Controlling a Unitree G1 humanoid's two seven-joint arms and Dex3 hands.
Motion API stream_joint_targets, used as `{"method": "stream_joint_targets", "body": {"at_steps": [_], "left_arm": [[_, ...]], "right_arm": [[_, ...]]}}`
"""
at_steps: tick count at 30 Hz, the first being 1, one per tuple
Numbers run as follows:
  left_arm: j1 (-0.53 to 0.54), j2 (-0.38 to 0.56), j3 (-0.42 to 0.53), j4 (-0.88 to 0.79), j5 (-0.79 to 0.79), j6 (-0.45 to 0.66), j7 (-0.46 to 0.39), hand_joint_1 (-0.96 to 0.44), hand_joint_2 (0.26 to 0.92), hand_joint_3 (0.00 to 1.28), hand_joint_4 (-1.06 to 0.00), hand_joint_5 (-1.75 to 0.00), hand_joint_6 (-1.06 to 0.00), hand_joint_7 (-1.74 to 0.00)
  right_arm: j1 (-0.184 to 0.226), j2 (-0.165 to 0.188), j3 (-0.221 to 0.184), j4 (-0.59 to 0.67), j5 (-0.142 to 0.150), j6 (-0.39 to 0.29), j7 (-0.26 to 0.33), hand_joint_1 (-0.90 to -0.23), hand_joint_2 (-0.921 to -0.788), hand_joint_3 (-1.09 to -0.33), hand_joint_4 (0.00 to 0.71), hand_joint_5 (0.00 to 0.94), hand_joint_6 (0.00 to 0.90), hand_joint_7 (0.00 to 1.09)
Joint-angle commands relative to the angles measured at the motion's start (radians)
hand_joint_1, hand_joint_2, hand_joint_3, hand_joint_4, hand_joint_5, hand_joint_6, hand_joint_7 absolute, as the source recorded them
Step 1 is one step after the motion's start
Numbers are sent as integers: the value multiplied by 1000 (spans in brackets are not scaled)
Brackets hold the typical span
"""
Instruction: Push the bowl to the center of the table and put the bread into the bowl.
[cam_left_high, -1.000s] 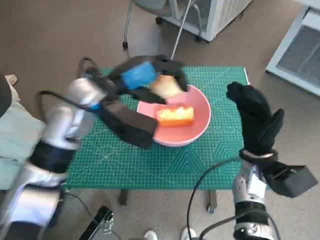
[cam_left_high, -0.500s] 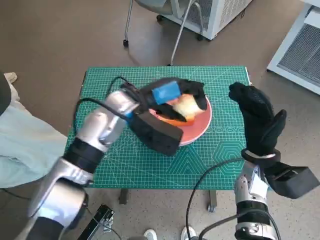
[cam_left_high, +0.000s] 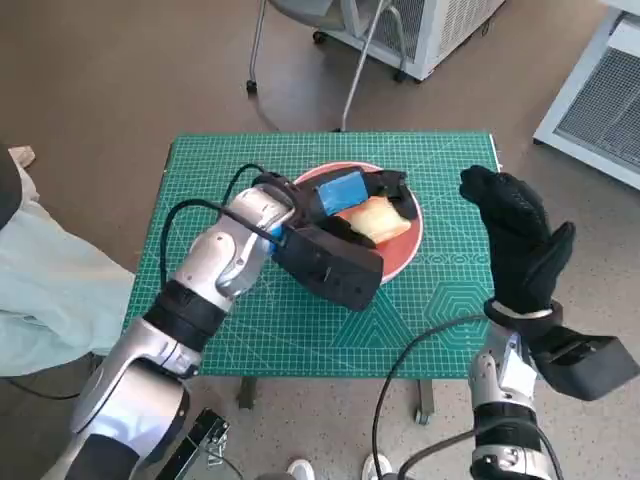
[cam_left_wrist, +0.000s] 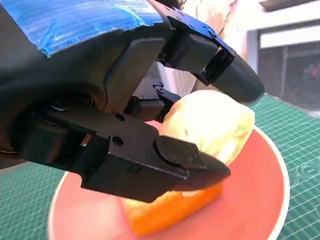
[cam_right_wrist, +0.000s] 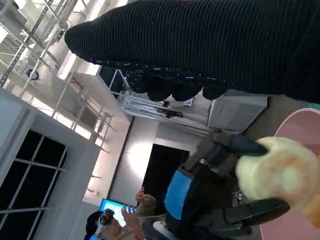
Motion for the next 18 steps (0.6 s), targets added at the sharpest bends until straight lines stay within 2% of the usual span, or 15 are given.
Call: {"method": "stream_joint_targets", "body": {"at_steps": [1,6,11,18], "left_arm": [[29,15,30,-55,-40,38,-48,-165,911,49,-295,-8,-399,-180],[47,20,73,-103,-100,90,-119,-167,905,28,-230,-1,-370,-131],[58,22,131,-135,-191,149,-198,-135,906,21,-221,-3,-370,-115],[81,55,207,-185,-287,180,-239,-109,908,17,-229,-5,-390,-111]], "right_arm": [[12,2,1,7,-8,18,-17,-607,-921,-655,393,1,164,545],[-7,-6,-2,2,-9,37,-29,-603,-921,-659,393,0,165,545],[-26,-16,2,-22,-22,51,-53,-594,-921,-666,391,0,167,552],[-48,-29,12,-84,-42,80,-85,-589,-921,-687,385,0,87,694]]}}
